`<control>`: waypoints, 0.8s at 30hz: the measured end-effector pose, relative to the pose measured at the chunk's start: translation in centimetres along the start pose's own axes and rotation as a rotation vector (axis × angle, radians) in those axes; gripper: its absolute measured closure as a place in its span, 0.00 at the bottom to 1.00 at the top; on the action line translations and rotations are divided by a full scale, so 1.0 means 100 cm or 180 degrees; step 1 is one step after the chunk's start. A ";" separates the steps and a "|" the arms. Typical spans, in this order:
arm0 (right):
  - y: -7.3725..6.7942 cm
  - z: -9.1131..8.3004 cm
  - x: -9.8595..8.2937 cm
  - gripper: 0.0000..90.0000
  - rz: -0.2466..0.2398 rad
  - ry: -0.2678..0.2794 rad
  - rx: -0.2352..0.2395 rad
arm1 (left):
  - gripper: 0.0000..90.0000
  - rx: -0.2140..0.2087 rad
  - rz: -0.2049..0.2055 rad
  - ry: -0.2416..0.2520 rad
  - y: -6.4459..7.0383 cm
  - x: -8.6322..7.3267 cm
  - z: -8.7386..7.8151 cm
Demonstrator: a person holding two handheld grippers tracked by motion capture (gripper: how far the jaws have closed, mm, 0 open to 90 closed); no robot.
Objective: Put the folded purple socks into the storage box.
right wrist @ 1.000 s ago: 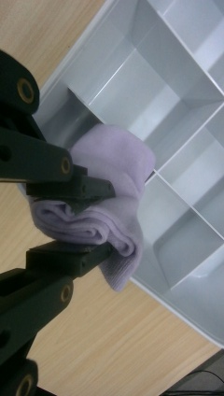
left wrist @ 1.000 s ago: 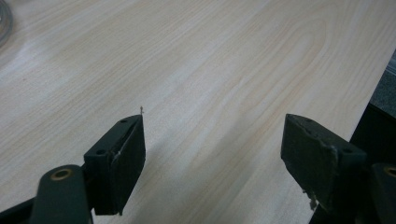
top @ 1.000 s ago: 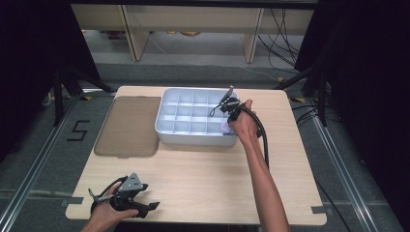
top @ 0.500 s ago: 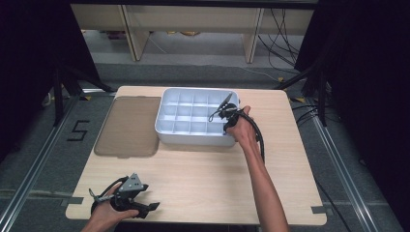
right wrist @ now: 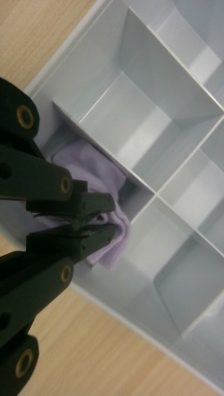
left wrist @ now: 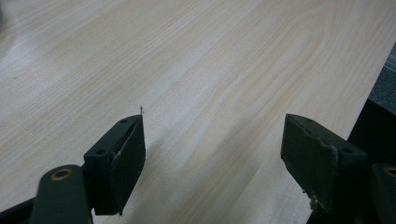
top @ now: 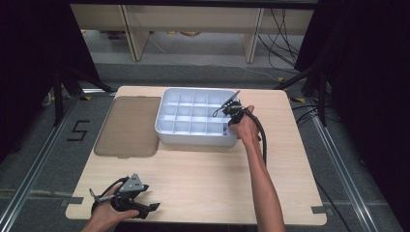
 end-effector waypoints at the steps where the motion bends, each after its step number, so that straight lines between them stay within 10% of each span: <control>1: -0.002 0.004 0.000 0.94 -0.0009 -0.0012 0.0035 | 0.24 0.0007 -0.0039 0.0007 0.001 0.000 0.000; 15: -0.009 0.024 -0.003 0.93 0.0050 -0.0048 0.0224 | 0.24 0.0008 0.0046 -0.0021 0.002 -0.001 0.000; 24: 0.005 -0.015 -0.002 0.83 0.0100 0.0312 0.0148 | 0.24 0.0005 -0.0004 -0.0018 0.002 0.000 0.002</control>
Point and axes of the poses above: each handheld gripper's, and its own axes: z roughly forward along the jaws, x roughly out of its top, y roughly to its right, the point moved 6 cm from there along z, roughly forward along the jaws, and after that the axes turned 3 degrees about -z, right-handed, at the moved point
